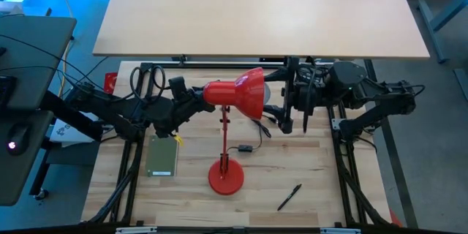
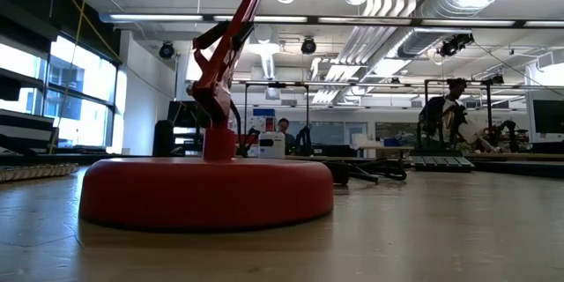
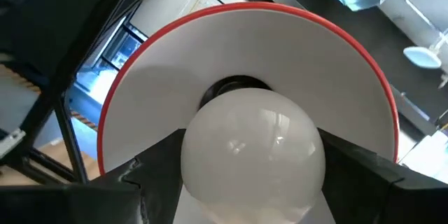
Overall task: Screw lightbulb
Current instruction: Insert the white lightbulb into the red lamp
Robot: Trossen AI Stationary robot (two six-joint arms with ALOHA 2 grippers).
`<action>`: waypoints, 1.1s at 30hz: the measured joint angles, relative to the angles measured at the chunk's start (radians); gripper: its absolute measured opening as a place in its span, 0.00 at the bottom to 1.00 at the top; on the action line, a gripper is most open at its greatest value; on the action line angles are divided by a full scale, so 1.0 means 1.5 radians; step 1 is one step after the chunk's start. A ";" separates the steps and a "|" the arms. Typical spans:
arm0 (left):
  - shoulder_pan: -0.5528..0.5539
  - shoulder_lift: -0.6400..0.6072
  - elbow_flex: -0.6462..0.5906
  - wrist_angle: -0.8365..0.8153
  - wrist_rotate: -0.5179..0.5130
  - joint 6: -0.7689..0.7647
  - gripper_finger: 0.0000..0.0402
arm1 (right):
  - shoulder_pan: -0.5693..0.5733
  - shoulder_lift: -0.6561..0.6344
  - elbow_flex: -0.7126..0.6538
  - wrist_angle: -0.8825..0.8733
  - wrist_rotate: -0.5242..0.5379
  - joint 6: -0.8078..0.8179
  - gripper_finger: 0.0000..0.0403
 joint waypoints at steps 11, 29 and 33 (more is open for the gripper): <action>0.000 0.000 0.000 0.000 0.000 0.000 0.00 | 0.002 0.000 0.000 0.000 -0.007 -0.201 0.67; 0.001 0.000 0.000 0.001 -0.001 -0.001 0.00 | 0.002 0.001 0.000 -0.009 -0.002 -0.812 0.67; 0.000 -0.001 0.000 0.002 0.001 0.004 0.00 | 0.006 0.001 0.000 -0.008 -0.011 -0.809 0.67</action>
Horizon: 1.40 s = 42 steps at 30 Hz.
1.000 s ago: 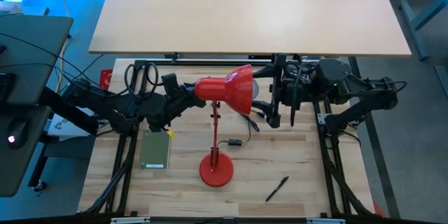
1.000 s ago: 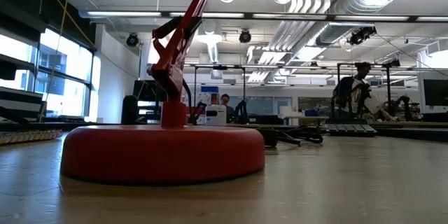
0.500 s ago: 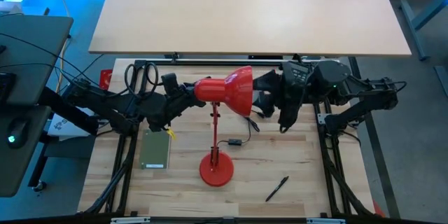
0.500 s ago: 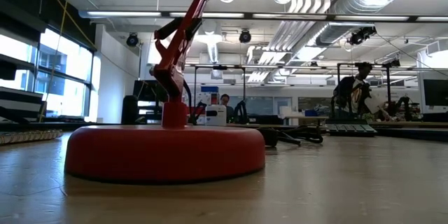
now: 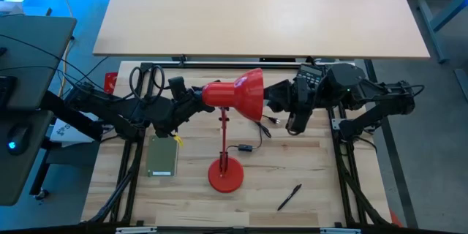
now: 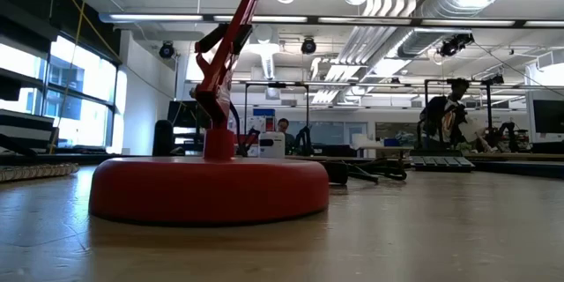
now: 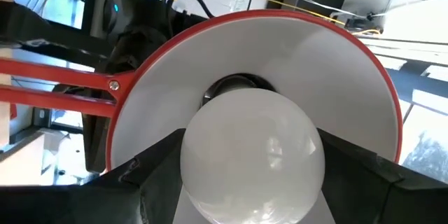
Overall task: Screw lightbulb
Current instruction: Insert the white lightbulb into the red lamp
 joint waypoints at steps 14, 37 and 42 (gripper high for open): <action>0.000 -0.001 0.000 -0.001 0.008 0.017 0.00 | 0.022 -0.002 0.001 -0.009 0.009 0.106 0.67; 0.001 -0.001 -0.001 -0.004 0.007 0.019 0.00 | 0.023 -0.002 0.001 -0.011 0.006 0.147 0.88; 0.001 -0.001 -0.001 -0.003 0.009 0.019 0.00 | 0.041 -0.002 0.001 -0.007 0.000 0.163 0.92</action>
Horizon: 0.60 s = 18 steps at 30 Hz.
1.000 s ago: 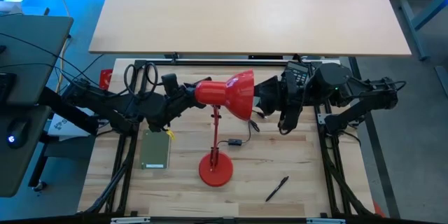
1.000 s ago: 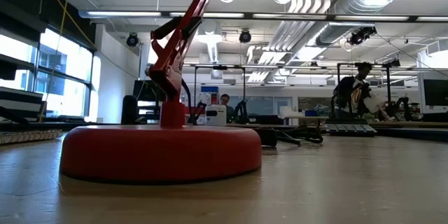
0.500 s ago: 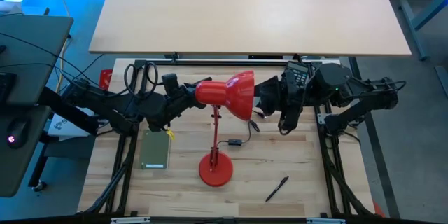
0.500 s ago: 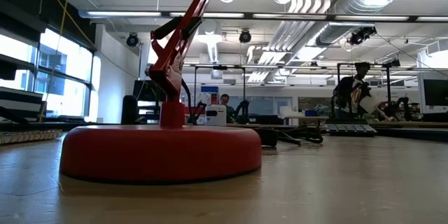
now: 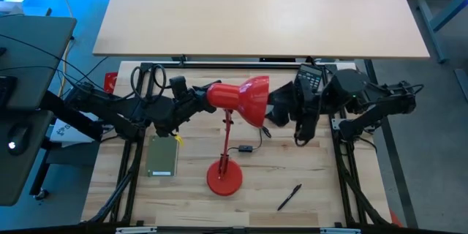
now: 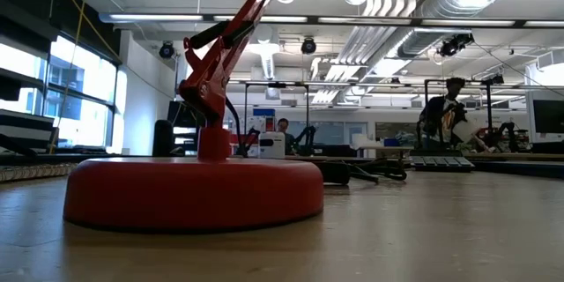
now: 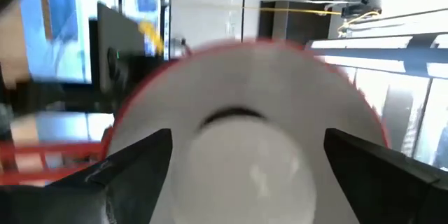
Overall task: Screw lightbulb
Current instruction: Insert the white lightbulb into the red lamp
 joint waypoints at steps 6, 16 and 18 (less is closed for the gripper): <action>0.000 0.000 0.000 0.001 0.000 0.018 0.00 | 0.013 0.000 0.000 0.001 -0.002 0.088 0.92; 0.000 0.000 0.000 0.001 0.002 0.019 0.00 | 0.013 -0.011 0.000 0.019 0.002 0.230 0.92; 0.000 0.000 0.000 0.002 0.002 0.023 0.00 | 0.013 -0.017 0.000 0.016 0.003 0.251 0.92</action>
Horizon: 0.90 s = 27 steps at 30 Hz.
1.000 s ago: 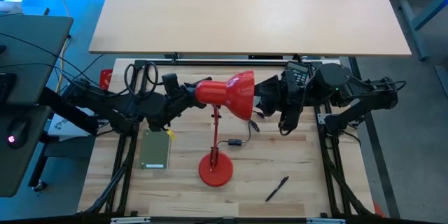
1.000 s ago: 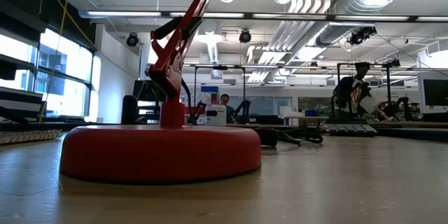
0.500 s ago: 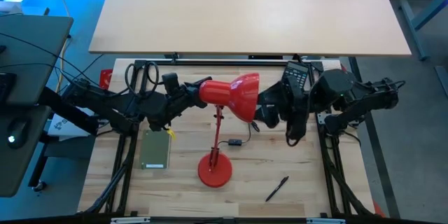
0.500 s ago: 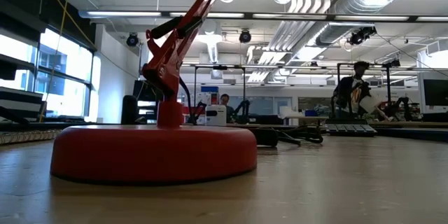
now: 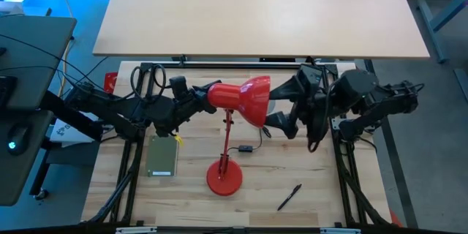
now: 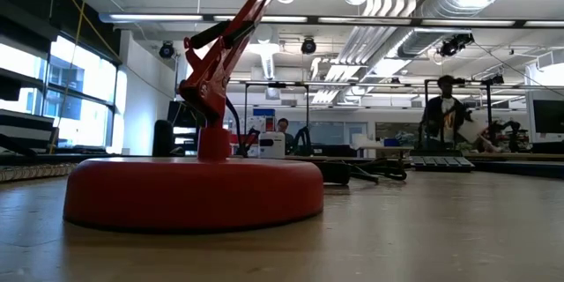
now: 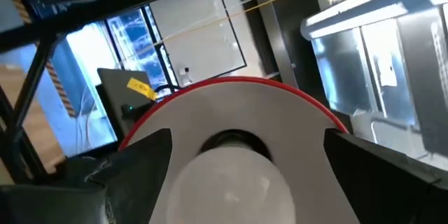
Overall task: Screw lightbulb
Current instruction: Insert the white lightbulb into the red lamp
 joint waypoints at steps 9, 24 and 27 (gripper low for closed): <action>0.000 0.000 0.000 0.000 0.000 0.000 0.00 | -0.001 -0.047 0.000 -0.022 0.007 0.130 0.92; 0.000 0.000 0.000 0.002 0.000 0.000 0.00 | -0.001 -0.116 0.000 -0.054 0.006 0.869 0.92; 0.000 0.000 0.000 0.001 0.000 0.007 0.00 | -0.001 -0.117 0.000 -0.063 0.004 1.005 0.92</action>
